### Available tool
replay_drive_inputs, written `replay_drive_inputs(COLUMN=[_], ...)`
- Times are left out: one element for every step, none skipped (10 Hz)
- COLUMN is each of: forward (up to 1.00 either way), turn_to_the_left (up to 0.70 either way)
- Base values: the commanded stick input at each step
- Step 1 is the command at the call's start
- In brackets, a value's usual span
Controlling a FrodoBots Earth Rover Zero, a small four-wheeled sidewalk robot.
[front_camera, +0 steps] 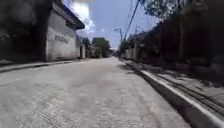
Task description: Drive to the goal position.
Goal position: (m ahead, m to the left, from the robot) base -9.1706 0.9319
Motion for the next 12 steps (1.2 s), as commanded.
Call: replay_drive_inputs(forward=[1.00,1.00,1.00,1.00,1.00,1.00,1.00,1.00,1.00,1.00,0.56,0.00], turn_to_the_left=[0.00,0.00,0.00,0.00,0.00,-0.11,-0.29,-0.40,-0.30,-0.09,0.20,0.66])
